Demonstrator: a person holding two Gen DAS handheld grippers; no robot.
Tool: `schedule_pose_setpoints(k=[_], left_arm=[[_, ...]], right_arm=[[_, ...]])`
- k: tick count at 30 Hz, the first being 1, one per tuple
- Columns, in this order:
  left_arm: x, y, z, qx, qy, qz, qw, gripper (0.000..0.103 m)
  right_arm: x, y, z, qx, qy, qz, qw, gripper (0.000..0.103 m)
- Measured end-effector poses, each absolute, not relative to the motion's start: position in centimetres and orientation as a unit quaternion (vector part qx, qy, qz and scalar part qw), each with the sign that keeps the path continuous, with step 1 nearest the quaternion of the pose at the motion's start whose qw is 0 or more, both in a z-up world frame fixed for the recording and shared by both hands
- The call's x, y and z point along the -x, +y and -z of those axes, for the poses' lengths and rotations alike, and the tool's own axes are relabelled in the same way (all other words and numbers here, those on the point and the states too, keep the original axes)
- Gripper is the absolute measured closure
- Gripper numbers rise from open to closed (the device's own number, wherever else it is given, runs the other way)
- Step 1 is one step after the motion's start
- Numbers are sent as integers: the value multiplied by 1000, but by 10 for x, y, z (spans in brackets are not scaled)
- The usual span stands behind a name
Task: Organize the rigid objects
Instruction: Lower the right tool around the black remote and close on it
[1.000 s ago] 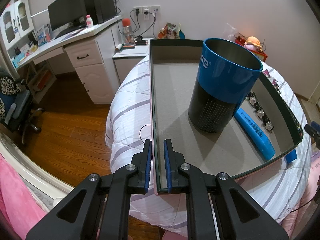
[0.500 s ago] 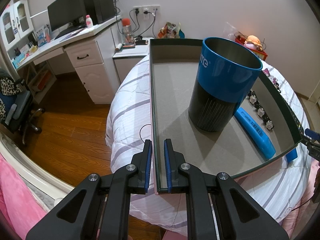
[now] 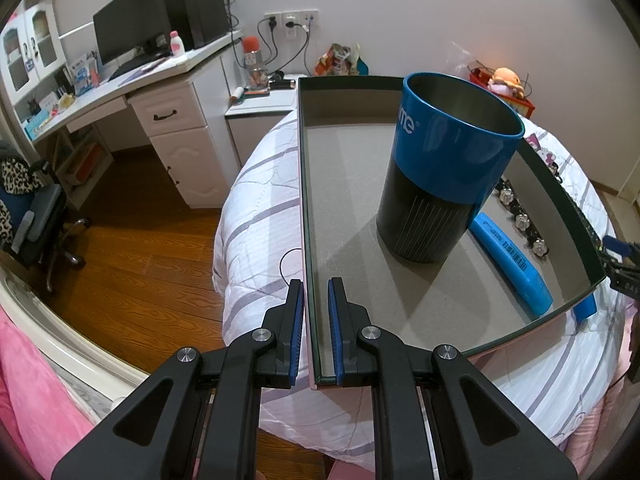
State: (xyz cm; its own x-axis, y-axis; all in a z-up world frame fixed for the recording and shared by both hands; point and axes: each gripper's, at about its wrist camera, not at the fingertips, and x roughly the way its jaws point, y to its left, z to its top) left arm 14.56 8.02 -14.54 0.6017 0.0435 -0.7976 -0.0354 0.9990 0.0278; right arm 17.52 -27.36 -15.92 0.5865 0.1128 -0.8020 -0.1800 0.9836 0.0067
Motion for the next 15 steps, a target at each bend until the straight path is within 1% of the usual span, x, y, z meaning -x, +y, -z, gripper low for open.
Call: schedule_pose_setpoints(k=[5, 7, 9, 10, 13, 15], left_arm=[[-145, 81, 146, -6, 446, -22, 895, 92], [-145, 80, 146, -5, 446, -22, 895, 92], [-145, 80, 146, -6, 446, -22, 895, 92], [-146, 79, 146, -7, 446, -22, 895, 92], [-146, 78, 146, -7, 446, -23, 895, 92], [-145, 79, 146, -8, 446, -25, 894, 92]], right_arm=[[-188, -269, 160, 47, 441, -96, 891, 27], [-190, -271, 161, 35, 440, -96, 892, 27], [-189, -276, 162, 6, 437, -91, 895, 32], [-187, -278, 162, -3, 432, -85, 898, 38], [-182, -282, 160, -21, 426, -89, 900, 46], [-176, -286, 160, -35, 431, -96, 897, 48]])
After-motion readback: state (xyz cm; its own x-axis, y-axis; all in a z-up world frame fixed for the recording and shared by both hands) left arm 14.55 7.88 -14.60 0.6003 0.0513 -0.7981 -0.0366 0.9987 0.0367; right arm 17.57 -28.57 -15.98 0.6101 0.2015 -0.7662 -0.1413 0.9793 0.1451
